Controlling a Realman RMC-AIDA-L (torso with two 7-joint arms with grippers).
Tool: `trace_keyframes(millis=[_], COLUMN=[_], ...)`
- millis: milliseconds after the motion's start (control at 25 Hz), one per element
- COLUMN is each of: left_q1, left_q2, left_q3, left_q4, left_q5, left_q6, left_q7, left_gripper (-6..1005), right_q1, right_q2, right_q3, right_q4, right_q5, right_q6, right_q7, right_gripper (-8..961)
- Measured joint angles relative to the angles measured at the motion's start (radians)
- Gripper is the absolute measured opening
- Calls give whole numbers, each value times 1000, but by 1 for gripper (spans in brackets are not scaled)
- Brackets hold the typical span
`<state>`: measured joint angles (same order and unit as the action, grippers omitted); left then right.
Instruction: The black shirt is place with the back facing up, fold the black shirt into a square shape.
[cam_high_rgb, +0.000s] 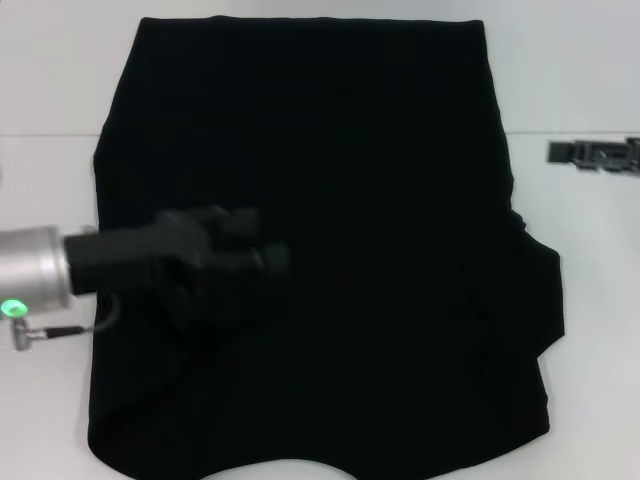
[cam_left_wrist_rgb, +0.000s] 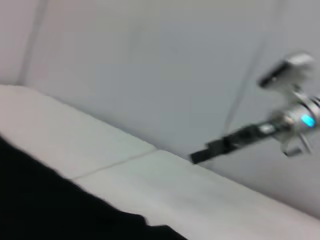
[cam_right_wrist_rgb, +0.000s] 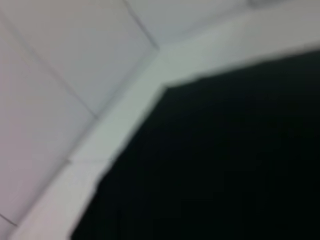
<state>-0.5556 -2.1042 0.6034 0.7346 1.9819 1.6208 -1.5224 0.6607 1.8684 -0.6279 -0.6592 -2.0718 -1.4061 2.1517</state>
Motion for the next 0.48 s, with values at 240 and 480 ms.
trace_keyframes(millis=[240,480], left_q1=[-2,-11], left_q2=[-33,-32], left_q3=[102,201], left_q4=[-5,-4], left_q5=[9,11], left_q6=[3,-7], left_q7=[145,177], left_gripper=[839,937], right_q1=[15,19], right_q2=[-47,-50], right_q3=[-5,-6], right_q4=[-1,0], right_q5=[-195,-312], right_q6=[-48,-111], right_q7=[209,270], right_gripper=[850,851])
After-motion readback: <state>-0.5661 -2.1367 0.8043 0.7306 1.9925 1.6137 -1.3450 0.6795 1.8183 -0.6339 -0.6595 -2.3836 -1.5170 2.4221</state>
